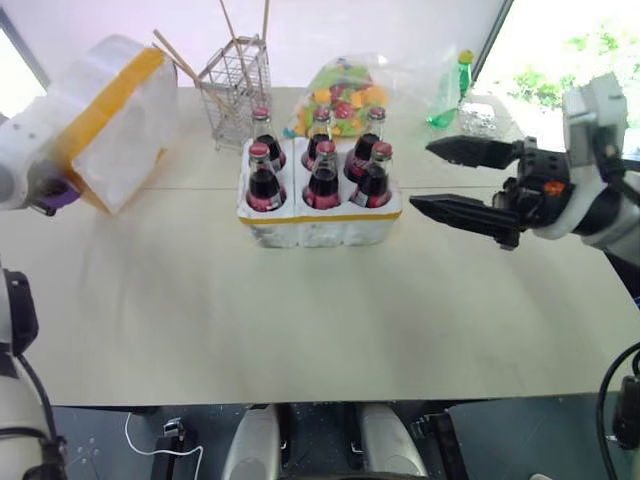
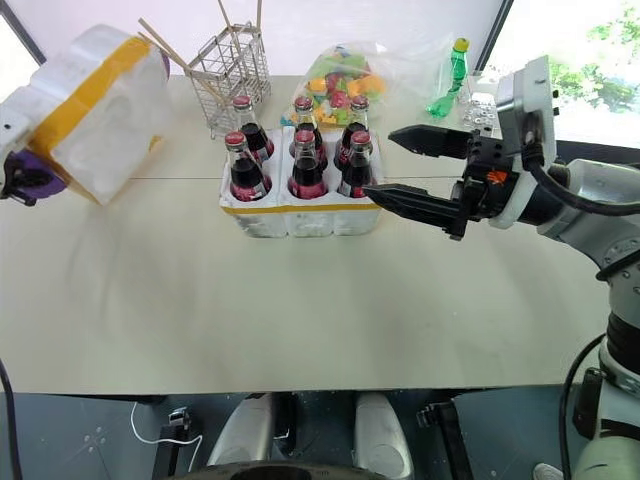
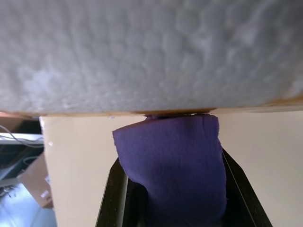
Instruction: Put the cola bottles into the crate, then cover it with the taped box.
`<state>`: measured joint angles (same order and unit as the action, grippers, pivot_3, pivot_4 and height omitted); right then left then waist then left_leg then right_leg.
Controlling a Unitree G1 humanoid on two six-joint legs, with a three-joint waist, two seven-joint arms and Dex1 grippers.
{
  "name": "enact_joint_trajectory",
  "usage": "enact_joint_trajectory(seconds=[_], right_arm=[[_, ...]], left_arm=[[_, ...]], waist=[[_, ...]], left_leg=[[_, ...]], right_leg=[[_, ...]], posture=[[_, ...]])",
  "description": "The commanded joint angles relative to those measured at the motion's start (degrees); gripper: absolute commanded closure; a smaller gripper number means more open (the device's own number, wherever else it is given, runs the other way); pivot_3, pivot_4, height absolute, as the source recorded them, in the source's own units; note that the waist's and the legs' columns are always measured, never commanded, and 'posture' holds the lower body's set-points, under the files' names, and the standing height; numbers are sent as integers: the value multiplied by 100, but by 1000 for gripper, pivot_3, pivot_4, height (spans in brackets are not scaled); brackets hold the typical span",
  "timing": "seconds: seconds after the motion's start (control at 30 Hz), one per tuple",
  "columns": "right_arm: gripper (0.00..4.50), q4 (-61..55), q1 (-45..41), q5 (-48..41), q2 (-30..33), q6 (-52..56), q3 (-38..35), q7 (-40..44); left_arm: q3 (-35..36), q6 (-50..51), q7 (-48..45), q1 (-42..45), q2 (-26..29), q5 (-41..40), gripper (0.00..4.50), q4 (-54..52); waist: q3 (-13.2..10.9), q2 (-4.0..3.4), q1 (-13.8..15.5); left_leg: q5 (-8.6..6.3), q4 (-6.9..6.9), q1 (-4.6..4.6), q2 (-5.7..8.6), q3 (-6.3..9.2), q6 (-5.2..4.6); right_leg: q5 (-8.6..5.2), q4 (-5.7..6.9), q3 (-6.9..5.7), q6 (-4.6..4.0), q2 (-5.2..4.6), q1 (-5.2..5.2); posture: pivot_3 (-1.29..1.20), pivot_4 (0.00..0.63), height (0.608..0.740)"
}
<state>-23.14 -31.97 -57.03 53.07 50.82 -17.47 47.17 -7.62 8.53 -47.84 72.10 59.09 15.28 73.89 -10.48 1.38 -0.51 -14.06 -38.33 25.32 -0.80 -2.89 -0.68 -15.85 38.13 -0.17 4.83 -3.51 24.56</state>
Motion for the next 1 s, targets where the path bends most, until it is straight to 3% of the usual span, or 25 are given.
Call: enact_joint_trajectory(seconds=[0.03,0.13,0.23,0.5,0.7,1.0], right_arm=[[0,179,-49,275,110,-164,15,25],[0,313,-92,346,99,-183,31,92],[0,408,-125,369,12,-160,43,13],[0,407,-87,368,-187,-115,21,-243],[0,474,-165,222,-307,-18,-122,-485],[0,478,-138,142,-317,-18,-202,-642]], left_arm=[[466,-1293,422,-5,145,-374,4011,-740],[769,-1303,423,-140,0,-686,4011,-1365],[679,-1837,399,-941,6,-580,4011,-2888],[867,-756,1148,-2116,-415,-260,4011,-5994],[713,-736,1736,-2317,-781,181,4011,-6746],[189,-1602,1909,-2882,-617,1324,4011,-7644]], waist=[[1,3,2],[1,4,3],[3,2,-11],[3,2,-15],[3,2,0],[3,2,-2]], left_leg=[[0,-2,1,0,0,0],[0,-6,2,0,0,0],[0,-4,2,1,-3,0],[1,-5,0,0,-2,2],[2,-15,0,0,-1,0],[2,-26,1,0,-2,-1]], right_leg=[[1,0,0,1,-1,0],[4,0,1,2,-6,0],[5,-2,2,2,-6,0],[7,4,10,-1,-4,0],[10,7,8,4,2,-4],[13,7,7,8,3,-8]], posture=[[0,150,740],[0,150,740],[0,150,740],[0,150,740],[0,150,740],[0,150,740]])
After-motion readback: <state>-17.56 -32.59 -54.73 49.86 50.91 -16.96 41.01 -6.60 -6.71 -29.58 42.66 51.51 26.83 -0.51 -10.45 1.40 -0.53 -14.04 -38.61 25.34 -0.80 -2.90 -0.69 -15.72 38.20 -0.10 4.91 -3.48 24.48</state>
